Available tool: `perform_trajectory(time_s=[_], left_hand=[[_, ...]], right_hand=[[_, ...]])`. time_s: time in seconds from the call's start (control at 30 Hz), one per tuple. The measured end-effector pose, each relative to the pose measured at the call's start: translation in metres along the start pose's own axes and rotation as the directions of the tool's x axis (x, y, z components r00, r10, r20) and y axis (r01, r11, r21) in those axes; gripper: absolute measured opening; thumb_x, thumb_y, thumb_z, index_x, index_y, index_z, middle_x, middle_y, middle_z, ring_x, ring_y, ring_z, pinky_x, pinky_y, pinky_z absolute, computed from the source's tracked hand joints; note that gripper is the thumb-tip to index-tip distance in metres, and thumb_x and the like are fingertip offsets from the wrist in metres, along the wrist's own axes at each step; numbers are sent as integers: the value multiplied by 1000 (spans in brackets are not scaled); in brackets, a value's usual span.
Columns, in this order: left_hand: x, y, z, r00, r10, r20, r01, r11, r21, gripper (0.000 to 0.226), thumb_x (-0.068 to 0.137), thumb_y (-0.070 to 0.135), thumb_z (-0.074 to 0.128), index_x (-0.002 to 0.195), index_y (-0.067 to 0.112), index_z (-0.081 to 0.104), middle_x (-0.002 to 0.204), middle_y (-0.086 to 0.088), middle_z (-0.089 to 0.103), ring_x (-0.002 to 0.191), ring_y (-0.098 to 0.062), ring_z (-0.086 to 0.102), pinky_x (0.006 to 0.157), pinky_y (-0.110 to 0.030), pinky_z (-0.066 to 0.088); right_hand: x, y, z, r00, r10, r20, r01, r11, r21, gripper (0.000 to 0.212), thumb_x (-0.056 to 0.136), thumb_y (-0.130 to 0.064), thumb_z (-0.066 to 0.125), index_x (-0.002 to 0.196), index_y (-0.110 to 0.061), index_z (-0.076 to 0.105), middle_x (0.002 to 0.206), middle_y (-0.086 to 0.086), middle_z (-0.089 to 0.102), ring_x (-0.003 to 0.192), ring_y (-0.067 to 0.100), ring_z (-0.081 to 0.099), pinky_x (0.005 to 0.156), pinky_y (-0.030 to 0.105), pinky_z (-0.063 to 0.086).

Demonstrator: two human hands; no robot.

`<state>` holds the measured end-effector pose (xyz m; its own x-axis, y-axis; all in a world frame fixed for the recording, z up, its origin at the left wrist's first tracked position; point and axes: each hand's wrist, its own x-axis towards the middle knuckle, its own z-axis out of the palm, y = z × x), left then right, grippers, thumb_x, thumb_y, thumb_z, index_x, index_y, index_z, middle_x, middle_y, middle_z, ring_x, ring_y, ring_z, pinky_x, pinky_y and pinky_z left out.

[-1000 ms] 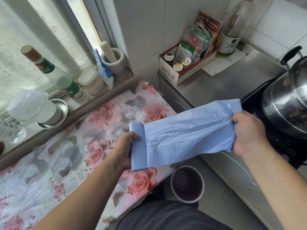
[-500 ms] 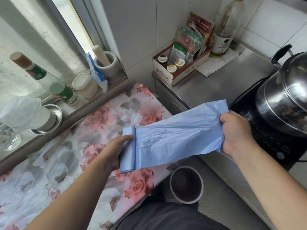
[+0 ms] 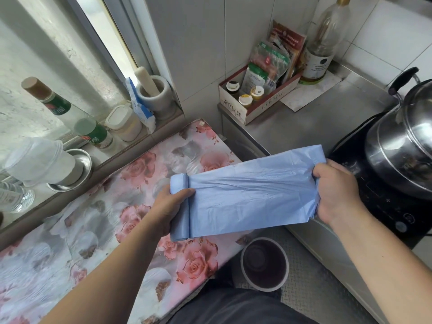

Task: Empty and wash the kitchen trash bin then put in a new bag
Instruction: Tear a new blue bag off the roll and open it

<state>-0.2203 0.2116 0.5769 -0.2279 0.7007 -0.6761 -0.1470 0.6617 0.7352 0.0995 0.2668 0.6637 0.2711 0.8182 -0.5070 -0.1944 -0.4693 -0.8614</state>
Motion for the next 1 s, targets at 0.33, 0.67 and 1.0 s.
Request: perform_trajectory(time_s=[0.33,0.67,1.0], left_hand=[[3,12,-5,975,-220,-19,215,968,-132,33,70,29,58,97,11,60,67,-10,69,56,-27,66,57,-38,57],[12,7,-24,975,-219,31,222,965,-140,47,87,29,72,123,1,64,99,-22,76,83,-35,74,70,-46,62],[9,6,-20,989,-132,65,138,985,-102,62,65,30,84,118,7,61,87,-17,77,72,-31,75,66,-43,60]], right_hand=[[5,-12,-9,996,15,-82,-14,1000,15,33,71,1,38,54,-17,60,45,-6,54,37,12,55,42,28,45],[8,-19,-23,990,29,-140,-29,1000,3,40,72,2,37,56,-20,65,47,-7,57,39,13,56,41,27,45],[10,-18,-26,988,19,-156,-19,1000,1,37,73,2,36,56,-17,64,54,-1,58,45,16,58,45,27,47]])
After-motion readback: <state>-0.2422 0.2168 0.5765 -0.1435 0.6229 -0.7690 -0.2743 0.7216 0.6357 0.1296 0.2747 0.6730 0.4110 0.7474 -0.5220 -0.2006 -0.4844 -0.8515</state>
